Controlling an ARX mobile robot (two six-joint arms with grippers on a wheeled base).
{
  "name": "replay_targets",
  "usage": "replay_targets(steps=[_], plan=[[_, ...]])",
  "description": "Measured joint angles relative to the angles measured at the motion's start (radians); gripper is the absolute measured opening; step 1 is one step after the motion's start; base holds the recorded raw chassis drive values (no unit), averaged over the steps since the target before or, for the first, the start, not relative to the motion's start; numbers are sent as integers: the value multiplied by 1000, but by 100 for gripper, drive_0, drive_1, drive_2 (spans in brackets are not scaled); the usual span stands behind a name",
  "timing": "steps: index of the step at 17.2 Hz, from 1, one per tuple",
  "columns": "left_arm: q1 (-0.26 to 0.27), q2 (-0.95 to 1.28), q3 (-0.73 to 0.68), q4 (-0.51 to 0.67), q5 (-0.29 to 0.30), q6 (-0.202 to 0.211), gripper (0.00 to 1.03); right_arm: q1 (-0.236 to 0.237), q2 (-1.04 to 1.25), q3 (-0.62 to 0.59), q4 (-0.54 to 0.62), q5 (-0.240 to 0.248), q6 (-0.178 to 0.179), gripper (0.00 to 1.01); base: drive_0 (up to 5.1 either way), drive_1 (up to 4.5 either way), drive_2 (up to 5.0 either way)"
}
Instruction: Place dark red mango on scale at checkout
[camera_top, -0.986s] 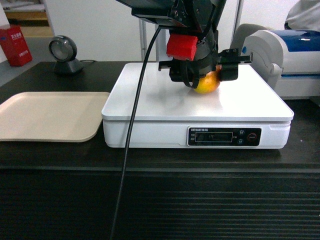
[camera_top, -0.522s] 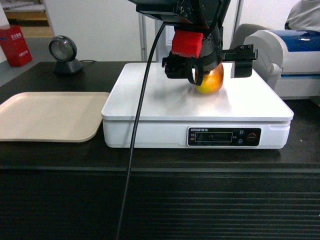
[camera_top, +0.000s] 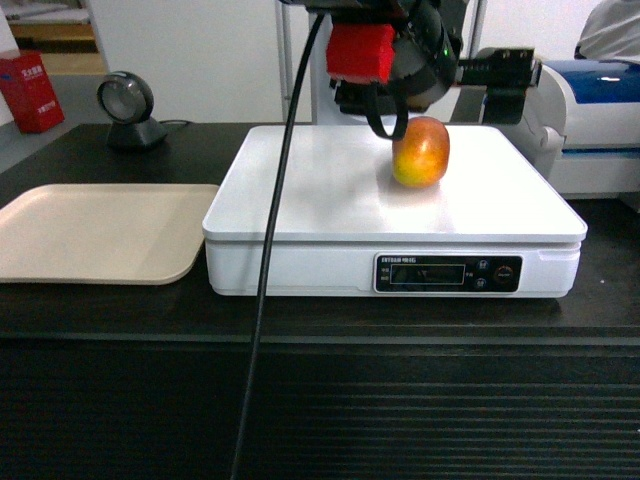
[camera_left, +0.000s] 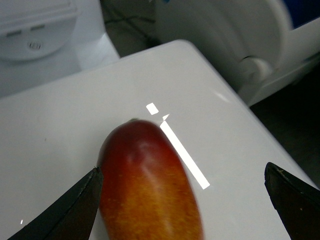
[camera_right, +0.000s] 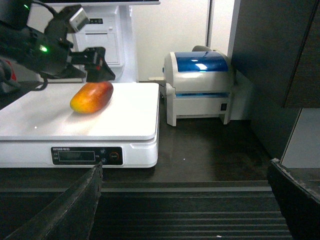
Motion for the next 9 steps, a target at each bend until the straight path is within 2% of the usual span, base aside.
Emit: replay_targets(steps=[3,5,8,9], plan=[[19,-169,-190,115,105,95,98,0,0,0,0,0,0,98,0,0,0],[70,-314,-364,196,143,131,98,0,0,0,0,0,0,98,0,0,0],[183,-439,-558,252,140,130,98,0,0,0,0,0,0,98,0,0,0],[243,-488,-643,275,135,126,98,0,0,0,0,0,0,98,0,0,0]])
